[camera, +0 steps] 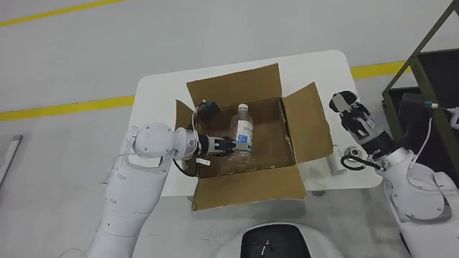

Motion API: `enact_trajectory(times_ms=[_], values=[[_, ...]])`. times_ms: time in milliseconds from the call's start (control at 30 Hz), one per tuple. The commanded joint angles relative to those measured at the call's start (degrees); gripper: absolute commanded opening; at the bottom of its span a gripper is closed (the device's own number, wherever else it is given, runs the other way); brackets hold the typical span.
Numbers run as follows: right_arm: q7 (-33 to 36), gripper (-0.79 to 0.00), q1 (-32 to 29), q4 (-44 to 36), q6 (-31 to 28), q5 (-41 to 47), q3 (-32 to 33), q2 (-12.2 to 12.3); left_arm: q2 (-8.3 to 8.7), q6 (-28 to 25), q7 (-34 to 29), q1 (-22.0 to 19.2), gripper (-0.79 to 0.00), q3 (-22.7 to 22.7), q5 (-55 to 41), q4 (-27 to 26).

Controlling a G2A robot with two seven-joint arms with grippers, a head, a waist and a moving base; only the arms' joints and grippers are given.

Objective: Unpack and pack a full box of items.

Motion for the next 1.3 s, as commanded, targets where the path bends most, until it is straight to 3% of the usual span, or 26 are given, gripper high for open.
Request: enact_trajectory(times_ms=[0, 200, 467, 1000, 1033, 1067, 1100, 1267], values=[[0.01, -0.785, 0.13, 0.04, 0.05, 0.06, -0.19, 0.01, -0.28, 3.43, 0.28, -1.44, -0.785, 1.56, 0.61, 2.33], [0.03, -0.785, 0.74, 0.24, 0.32, -0.09, -0.87, 0.04, -0.86, 9.31, 1.6, -5.24, -0.785, 5.05, 3.46, 7.82], [0.07, -0.785, 1.58, 0.84, 0.47, -0.5, -2.08, 0.06, -1.32, 14.17, 1.27, -7.8, -0.785, 9.71, 8.49, 10.57], [-0.02, -0.785, 3.2, 2.11, 0.4, -1.22, -3.9, 0.12, -4.01, 12.35, -0.55, -14.44, -0.785, 20.62, 7.21, 23.01], [-0.05, -0.785, 3.24, 2.09, 0.37, -1.24, -3.86, 0.13, -4.2, 12.35, -0.55, -14.85, -0.548, 21.1, 6.95, 23.71], [-0.06, -0.785, 3.25, 2.12, 0.32, -1.23, -3.8, 0.15, -4.39, 12.3, -0.6, -15.25, -0.132, 21.6, 6.77, 24.33], [-0.09, -0.785, 3.26, 2.16, 0.33, -1.18, -3.69, 0.17, -4.56, 12.29, -0.61, -15.64, 0.0, 21.89, 6.35, 24.78], [-0.22, -0.785, 3.36, 2.51, 0.14, -1.12, -3.38, 0.26, -5.06, 12.33, -0.57, -16.82, 0.0, 22.86, 5.74, 25.36]])
